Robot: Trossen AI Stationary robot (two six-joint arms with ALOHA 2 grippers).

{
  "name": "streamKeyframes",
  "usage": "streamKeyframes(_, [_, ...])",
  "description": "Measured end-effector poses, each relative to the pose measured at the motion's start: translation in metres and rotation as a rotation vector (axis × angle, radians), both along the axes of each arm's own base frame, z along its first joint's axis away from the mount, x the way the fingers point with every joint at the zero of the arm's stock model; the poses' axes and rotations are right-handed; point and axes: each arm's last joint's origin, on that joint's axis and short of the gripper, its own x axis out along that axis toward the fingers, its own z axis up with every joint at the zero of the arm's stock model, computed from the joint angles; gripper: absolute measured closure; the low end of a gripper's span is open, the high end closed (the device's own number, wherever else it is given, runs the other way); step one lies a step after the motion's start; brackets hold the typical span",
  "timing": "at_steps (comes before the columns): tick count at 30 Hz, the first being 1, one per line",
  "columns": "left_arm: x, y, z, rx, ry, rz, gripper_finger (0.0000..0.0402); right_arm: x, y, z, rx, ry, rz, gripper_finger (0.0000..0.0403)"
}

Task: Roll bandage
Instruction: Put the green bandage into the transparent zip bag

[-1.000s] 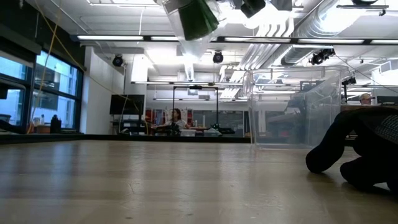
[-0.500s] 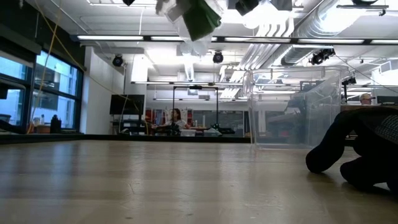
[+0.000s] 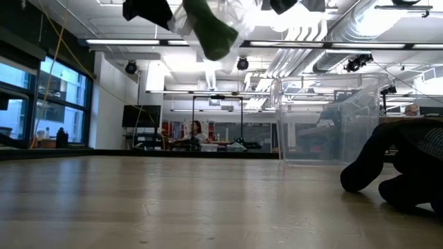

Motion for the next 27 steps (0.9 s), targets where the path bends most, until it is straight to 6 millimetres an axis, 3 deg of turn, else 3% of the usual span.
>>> streamKeyframes(7, [-0.004,-0.003,-0.006,-0.110,0.069,-0.076,0.0349,-0.005,0.004,-0.003,-0.040,0.053,-0.058,0.0403])
streamKeyframes(19, [-0.008,-0.007,-0.002,-0.162,0.070,-0.162,0.0368,0.004,0.004,0.007,-0.065,-0.088,0.017,0.0392])
streamKeyframes(27, [-0.051,-0.019,0.032,-0.028,-0.064,-0.358,0.0331,0.005,-0.004,0.008,-0.045,-0.096,0.009,0.0372])
